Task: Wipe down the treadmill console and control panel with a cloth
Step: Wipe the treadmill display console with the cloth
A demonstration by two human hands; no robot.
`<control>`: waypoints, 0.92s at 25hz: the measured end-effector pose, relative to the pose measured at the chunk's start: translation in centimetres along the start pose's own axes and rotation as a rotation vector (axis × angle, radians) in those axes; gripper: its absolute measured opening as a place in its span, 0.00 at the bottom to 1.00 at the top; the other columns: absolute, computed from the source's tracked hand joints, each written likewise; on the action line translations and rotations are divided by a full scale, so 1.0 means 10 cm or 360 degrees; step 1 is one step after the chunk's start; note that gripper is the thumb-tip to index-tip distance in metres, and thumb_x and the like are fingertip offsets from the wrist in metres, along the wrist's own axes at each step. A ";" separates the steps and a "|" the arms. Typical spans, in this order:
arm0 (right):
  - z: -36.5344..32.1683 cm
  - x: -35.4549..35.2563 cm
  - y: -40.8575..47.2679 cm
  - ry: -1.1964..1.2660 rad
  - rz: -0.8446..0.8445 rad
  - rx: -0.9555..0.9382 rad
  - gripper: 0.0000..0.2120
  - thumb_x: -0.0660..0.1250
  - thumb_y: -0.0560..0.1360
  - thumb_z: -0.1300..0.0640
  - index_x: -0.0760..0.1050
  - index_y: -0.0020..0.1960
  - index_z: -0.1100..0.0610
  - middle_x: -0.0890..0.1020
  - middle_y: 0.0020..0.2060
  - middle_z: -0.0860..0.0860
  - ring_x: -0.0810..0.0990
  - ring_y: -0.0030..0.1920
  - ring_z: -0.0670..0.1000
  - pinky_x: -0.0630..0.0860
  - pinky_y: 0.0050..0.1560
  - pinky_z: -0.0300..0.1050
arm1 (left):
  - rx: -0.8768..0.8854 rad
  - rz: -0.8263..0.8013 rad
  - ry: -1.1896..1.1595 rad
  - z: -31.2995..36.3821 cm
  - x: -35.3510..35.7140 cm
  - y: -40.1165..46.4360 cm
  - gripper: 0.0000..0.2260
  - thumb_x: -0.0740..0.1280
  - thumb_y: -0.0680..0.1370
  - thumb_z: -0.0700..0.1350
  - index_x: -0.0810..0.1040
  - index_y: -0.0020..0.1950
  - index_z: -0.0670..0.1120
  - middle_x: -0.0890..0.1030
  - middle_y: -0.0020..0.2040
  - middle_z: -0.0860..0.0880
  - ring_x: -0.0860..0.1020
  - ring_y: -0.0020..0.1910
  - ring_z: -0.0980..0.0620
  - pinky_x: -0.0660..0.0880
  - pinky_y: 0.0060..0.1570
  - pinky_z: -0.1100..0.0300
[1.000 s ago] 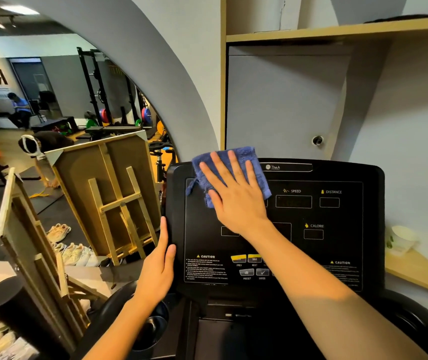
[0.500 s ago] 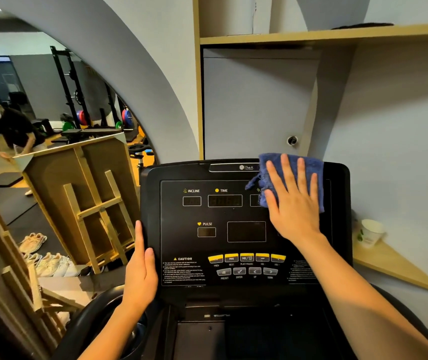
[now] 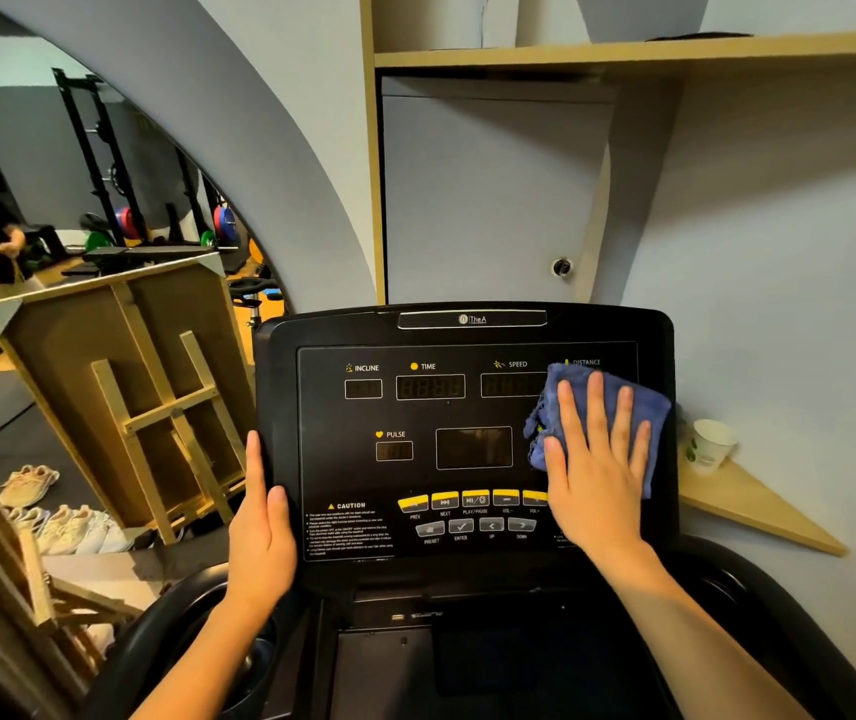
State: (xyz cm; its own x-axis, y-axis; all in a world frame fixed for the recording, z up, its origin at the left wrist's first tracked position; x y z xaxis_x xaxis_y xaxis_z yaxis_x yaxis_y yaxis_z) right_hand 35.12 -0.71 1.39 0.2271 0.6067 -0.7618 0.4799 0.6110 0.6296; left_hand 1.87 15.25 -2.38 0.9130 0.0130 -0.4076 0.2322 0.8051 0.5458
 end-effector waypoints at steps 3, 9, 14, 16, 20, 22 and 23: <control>0.01 0.11 -0.28 -0.0040 -0.0063 -0.0017 0.31 0.45 0.83 0.41 0.44 0.84 0.48 0.47 0.83 0.56 0.42 0.82 0.63 0.50 0.78 0.70 | 0.0014 0.0005 0.0000 0.00 0.01 0.00 0.28 0.46 0.81 0.57 0.43 0.80 0.56 0.75 0.60 0.53 0.77 0.47 0.61 0.70 0.47 0.65; -0.03 0.23 -0.72 -0.0047 -0.0139 -0.0129 0.29 0.38 0.85 0.42 0.47 0.84 0.50 0.53 0.82 0.60 0.48 0.82 0.67 0.55 0.76 0.72 | 0.0013 0.0015 -0.0004 0.01 0.01 0.00 0.27 0.47 0.82 0.54 0.43 0.80 0.54 0.74 0.58 0.54 0.76 0.46 0.61 0.69 0.45 0.66; -0.10 0.31 -0.93 -0.0197 -0.0155 -0.0216 0.28 0.47 0.84 0.44 0.55 0.82 0.52 0.57 0.81 0.62 0.54 0.80 0.69 0.60 0.73 0.74 | 0.0031 0.0010 -0.0010 -0.01 0.01 0.00 0.27 0.47 0.81 0.57 0.42 0.80 0.57 0.76 0.59 0.53 0.78 0.47 0.59 0.73 0.45 0.60; -0.14 0.30 -0.97 -0.0237 -0.0144 -0.0252 0.29 0.49 0.84 0.44 0.57 0.82 0.53 0.58 0.81 0.62 0.54 0.80 0.70 0.61 0.73 0.74 | 0.0034 0.0011 -0.0010 -0.01 0.01 0.01 0.28 0.47 0.81 0.58 0.42 0.80 0.57 0.75 0.59 0.54 0.78 0.48 0.60 0.72 0.45 0.63; -0.31 0.26 -1.04 -0.0205 -0.0185 -0.0293 0.29 0.49 0.84 0.44 0.60 0.81 0.54 0.58 0.81 0.62 0.53 0.80 0.70 0.60 0.73 0.75 | 0.0024 0.0014 -0.0011 -0.01 0.01 0.00 0.28 0.47 0.81 0.57 0.42 0.80 0.56 0.74 0.60 0.55 0.77 0.48 0.62 0.70 0.46 0.66; -0.43 0.25 -1.06 -0.0199 -0.0250 -0.0274 0.29 0.46 0.85 0.42 0.60 0.81 0.54 0.58 0.81 0.62 0.53 0.80 0.70 0.58 0.74 0.75 | 0.0025 0.0015 -0.0013 -0.01 0.01 0.00 0.28 0.47 0.81 0.57 0.42 0.80 0.57 0.74 0.60 0.55 0.77 0.48 0.61 0.70 0.46 0.66; -0.49 0.26 -1.06 -0.0199 -0.0282 -0.0260 0.30 0.44 0.85 0.41 0.60 0.81 0.54 0.58 0.81 0.62 0.53 0.80 0.71 0.58 0.74 0.75 | 0.0024 0.0015 -0.0011 -0.02 0.01 0.01 0.28 0.47 0.81 0.57 0.42 0.80 0.57 0.75 0.59 0.54 0.78 0.48 0.60 0.71 0.46 0.65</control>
State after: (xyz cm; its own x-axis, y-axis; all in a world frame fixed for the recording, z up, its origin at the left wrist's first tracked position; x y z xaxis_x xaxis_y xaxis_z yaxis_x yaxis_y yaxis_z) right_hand 26.44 -3.09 -6.50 0.2595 0.4214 -0.8690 0.3810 0.7822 0.4931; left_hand 1.93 15.40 -2.55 0.9175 0.0166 -0.3973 0.2284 0.7960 0.5606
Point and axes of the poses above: each hand's wrist, its own y-axis towards the middle knuckle, its own x-axis out of the palm, z = x × y, the point moved 3 cm from there along y, towards the middle knuckle
